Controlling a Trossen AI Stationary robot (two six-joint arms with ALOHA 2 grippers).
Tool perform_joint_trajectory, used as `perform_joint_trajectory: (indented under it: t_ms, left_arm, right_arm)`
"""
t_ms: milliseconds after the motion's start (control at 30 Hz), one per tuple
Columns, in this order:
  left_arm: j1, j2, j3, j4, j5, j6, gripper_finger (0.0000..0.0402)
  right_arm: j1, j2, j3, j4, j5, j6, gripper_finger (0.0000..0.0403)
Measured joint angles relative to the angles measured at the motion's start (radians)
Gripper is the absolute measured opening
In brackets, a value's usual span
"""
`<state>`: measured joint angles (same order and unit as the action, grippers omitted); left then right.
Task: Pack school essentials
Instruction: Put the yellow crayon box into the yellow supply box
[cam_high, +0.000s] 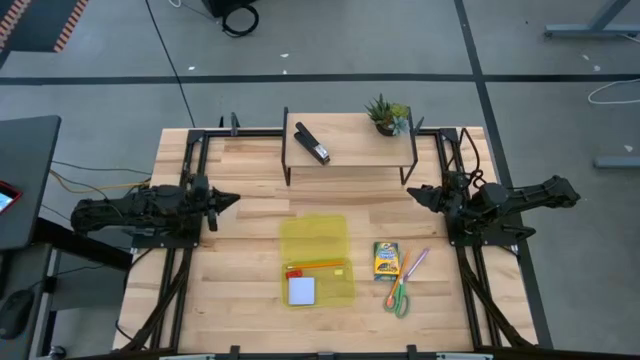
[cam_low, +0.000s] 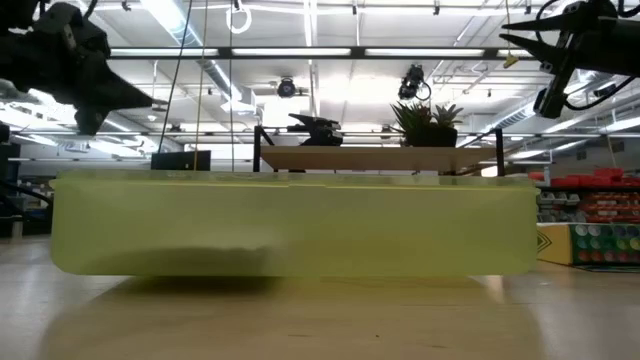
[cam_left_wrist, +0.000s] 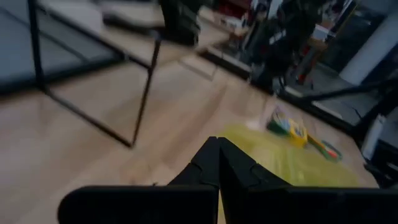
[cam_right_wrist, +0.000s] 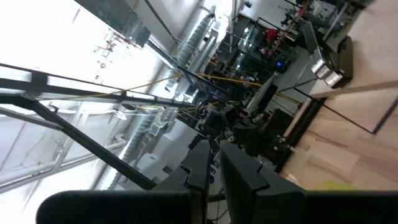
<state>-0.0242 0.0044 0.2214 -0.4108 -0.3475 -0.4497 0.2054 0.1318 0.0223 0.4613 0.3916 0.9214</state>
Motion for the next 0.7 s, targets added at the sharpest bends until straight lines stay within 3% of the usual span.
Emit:
perform_joint_trajectory:
  t_ms: [200,433,700]
  left_arm:
    - [0.0,0.0,0.0,0.07,-0.1,0.144,0.0002]
    - [0.0,0.002,0.0,0.071,-0.104,0.182,0.0002]
    - [-0.002,0.002,-0.001,0.069,0.015,0.192,0.0001]
  right_arm:
    - [0.0,0.0,0.0,0.01,0.0,-0.017,0.0042]
    - [0.0,0.0,0.0,0.01,0.0,-0.027,0.0042]
    - [0.0,0.0,0.0,0.009,-0.001,-0.062,0.0042]
